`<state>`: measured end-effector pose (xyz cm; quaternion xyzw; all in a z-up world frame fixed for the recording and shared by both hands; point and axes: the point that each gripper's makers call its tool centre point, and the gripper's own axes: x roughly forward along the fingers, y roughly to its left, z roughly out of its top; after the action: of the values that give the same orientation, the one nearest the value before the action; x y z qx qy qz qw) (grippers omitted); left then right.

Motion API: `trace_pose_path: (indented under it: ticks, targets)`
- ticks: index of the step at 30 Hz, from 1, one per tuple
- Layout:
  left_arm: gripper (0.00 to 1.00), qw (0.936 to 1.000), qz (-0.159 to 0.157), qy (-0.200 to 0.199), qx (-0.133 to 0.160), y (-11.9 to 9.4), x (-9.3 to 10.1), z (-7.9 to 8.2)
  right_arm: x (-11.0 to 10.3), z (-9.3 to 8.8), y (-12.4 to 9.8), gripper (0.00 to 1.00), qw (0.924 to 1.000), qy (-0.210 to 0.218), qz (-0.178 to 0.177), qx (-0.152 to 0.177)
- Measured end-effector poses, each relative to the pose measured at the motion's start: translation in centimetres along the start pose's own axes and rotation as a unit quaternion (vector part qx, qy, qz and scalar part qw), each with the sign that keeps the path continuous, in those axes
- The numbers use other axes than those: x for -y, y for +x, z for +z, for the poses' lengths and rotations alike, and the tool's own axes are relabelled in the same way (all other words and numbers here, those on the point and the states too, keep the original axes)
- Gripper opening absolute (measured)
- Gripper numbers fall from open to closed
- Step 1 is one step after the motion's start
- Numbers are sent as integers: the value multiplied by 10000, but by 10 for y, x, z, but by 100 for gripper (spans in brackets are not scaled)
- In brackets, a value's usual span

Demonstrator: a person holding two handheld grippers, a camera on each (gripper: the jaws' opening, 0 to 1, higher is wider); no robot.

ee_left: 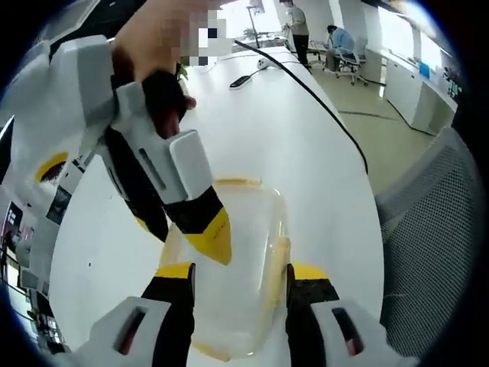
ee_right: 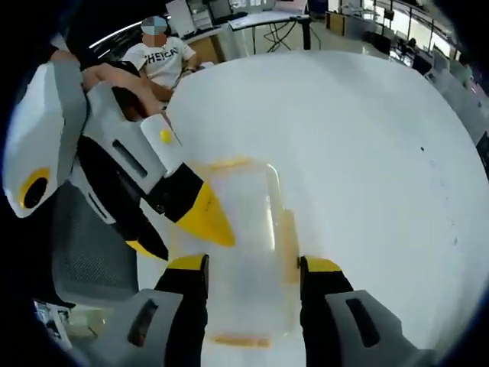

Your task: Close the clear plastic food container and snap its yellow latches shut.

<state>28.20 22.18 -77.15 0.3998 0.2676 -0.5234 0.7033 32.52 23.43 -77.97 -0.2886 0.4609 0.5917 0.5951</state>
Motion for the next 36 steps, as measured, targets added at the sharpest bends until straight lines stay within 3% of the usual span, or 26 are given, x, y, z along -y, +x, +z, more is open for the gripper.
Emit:
trace_pose_path:
  ticks: [4,5,13,19,20,21,22,31,36]
  targets:
    - [41,9996,-61,-29,-263,3,5,-10,0,0,2,45,9998,-25,91,-150]
    - [41,9998,-7,101,-168,3,2,-6,0,0,3,44,9998,-49,107,-180]
    - [40,9997,41,130,-207,4,3,-6,-2,-1,4,42,9991,-232,214,-277]
    - [39,9998,64,119,-168,6,3,-7,-3,0,6,39,9975,-282,273,-587]
    - [36,9996,94,170,-206,6,3,-7,-3,0,7,38,9970,-256,269,-677]
    - [37,9980,368,457,-240,7,-5,-6,-2,1,7,37,9967,-240,283,-724]
    - [37,9987,222,366,-261,11,3,-8,-1,1,7,36,9964,-258,313,-748]
    - [38,9991,205,265,-270,8,1,-7,1,-2,9,36,9940,-172,421,-995]
    - [38,9991,237,240,-239,8,2,-6,1,-3,7,37,9951,-114,417,-888]
